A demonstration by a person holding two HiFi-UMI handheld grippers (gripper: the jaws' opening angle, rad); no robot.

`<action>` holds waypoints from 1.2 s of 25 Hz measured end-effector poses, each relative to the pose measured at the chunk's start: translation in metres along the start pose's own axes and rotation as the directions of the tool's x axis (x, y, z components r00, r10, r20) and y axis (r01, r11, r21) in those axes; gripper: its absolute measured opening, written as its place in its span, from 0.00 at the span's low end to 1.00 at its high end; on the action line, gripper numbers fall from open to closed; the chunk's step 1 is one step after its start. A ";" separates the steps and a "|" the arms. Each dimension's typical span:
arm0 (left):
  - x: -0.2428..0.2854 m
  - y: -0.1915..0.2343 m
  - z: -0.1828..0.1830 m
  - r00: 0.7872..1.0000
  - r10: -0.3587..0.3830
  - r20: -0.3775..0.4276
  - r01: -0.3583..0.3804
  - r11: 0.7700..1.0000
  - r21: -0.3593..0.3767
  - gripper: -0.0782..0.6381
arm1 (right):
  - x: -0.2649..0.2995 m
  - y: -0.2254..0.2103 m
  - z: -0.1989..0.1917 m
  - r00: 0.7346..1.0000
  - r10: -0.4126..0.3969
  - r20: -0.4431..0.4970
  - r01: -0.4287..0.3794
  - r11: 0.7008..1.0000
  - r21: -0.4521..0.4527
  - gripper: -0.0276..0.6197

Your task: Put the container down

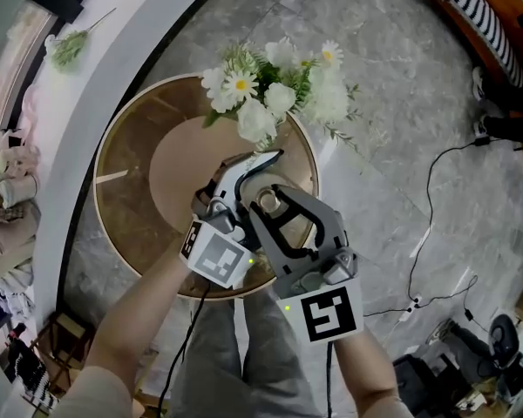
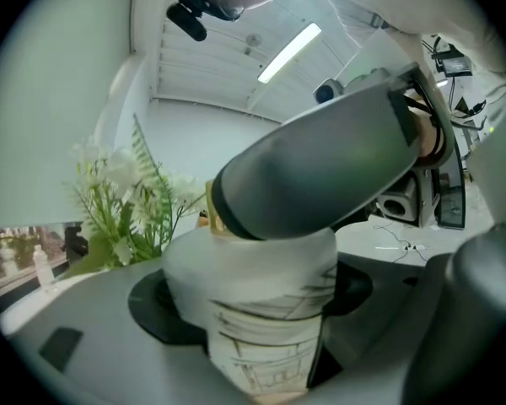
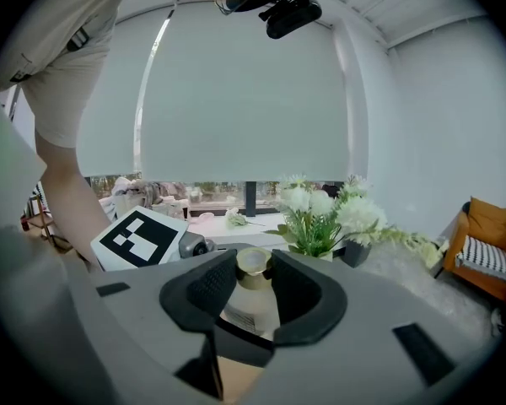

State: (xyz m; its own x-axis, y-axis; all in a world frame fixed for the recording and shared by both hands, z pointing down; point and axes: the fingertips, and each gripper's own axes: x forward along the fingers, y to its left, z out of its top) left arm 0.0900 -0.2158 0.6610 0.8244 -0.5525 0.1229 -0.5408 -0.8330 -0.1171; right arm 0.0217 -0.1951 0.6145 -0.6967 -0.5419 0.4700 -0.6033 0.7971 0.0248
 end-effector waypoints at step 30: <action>0.021 0.034 -0.162 0.941 0.094 -0.326 -0.152 0.975 -0.159 0.60 | 0.098 -0.032 -0.099 0.997 -0.056 0.047 0.056 0.998 0.008 0.24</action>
State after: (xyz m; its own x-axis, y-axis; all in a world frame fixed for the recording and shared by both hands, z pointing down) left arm 0.0621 -0.2602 0.8191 0.6705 -0.6077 0.4257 -0.6797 -0.7331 0.0240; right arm 0.0107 -0.2473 0.7475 -0.6795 -0.5976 0.4256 -0.6442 0.7636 0.0437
